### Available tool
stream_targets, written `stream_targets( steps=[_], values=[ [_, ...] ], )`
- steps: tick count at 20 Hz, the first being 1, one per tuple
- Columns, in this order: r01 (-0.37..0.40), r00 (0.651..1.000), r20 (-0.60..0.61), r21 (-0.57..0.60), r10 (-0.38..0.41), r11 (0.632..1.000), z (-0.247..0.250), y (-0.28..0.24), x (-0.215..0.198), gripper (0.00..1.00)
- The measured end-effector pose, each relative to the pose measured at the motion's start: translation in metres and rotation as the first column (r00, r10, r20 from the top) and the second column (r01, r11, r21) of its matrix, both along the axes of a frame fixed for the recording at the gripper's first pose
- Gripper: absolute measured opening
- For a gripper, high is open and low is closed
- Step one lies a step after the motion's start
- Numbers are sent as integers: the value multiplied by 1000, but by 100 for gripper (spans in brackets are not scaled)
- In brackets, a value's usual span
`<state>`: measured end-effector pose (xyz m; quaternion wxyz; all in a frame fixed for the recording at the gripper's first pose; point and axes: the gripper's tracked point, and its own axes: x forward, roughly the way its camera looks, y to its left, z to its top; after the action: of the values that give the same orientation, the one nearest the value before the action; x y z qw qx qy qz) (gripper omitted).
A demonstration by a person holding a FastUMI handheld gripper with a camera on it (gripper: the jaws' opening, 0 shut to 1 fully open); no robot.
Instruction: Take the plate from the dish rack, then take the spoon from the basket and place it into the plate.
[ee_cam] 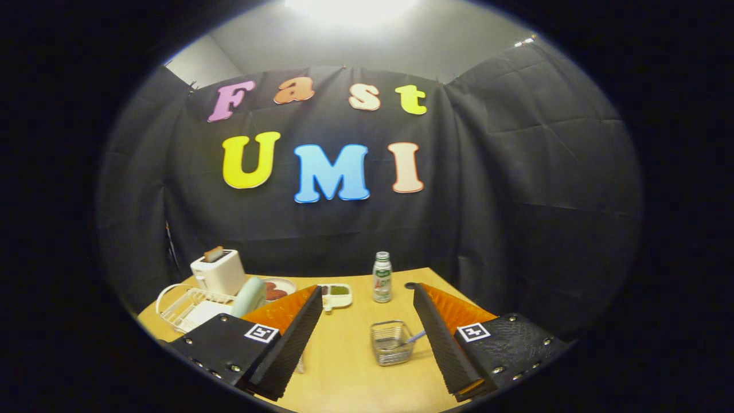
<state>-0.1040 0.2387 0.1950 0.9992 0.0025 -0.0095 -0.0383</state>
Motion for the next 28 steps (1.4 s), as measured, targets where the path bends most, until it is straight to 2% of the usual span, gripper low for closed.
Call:
stream_targets(
  steps=[3, 9, 15, 16, 17, 22, 25, 27, 28],
  values=[
    [-77, 997, -28, 53, 78, 996, -8, 55, 27, 98],
    [-117, 979, -148, 154, 140, 981, -50, 121, 88, 98],
    [-115, 940, -293, 215, 176, 970, -100, 148, 139, 97],
    [-117, 931, -315, 226, 186, 967, -110, 153, 145, 95],
    [-119, 922, -334, 233, 194, 965, -117, 156, 152, 87],
    [-135, 862, -440, 283, 253, 950, -155, 170, 171, 87],
    [-136, 843, -468, 290, 265, 947, -162, 179, 178, 85],
    [-130, 841, -479, 269, 250, 954, -157, 178, 172, 44],
    [-115, 840, -492, 249, 228, 962, -163, 178, 176, 43]
  ],
)
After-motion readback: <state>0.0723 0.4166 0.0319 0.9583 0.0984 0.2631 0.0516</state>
